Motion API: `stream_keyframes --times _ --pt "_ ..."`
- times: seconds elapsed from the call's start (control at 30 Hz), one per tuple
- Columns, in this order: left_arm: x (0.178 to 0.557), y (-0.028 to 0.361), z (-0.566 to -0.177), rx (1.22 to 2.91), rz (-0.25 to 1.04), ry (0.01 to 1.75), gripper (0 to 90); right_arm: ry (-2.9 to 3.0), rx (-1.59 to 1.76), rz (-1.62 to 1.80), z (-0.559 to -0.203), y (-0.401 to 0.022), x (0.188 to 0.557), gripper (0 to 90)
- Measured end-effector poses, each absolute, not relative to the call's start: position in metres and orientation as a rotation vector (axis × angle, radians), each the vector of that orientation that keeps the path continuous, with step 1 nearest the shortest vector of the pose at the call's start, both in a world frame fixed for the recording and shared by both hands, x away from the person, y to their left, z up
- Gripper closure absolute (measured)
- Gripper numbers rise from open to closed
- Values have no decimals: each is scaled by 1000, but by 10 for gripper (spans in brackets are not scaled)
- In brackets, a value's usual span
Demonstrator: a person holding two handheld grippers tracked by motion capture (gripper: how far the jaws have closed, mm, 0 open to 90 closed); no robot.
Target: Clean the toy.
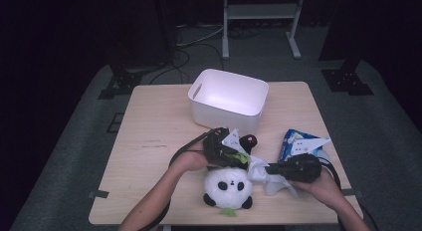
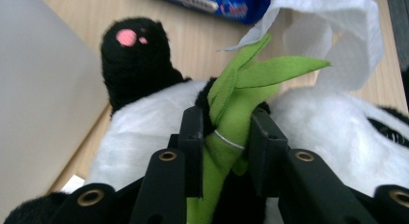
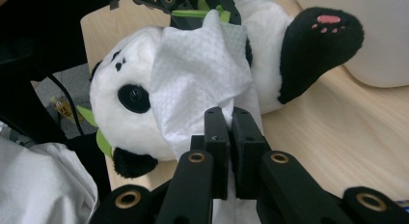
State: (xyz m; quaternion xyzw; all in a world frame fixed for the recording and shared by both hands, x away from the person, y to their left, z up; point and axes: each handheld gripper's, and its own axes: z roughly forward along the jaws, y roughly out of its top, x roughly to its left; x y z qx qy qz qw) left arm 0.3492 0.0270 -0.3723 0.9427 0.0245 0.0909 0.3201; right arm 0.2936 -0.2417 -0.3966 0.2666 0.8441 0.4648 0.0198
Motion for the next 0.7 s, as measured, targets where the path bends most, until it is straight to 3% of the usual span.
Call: stream_keyframes --times 0.27,0.37,0.5,0.7 --pt "349 25 -344 2250 179 72 721 2556 815 1481 -374 -255 289 861" --pt "347 30 -346 2254 180 60 721 2544 809 1504 -366 -256 288 862" --pt "348 57 -373 2306 180 128 719 2577 769 1493 -364 -242 291 861" --pt "340 117 -392 2189 134 222 718 2688 664 1467 -372 -194 299 862"
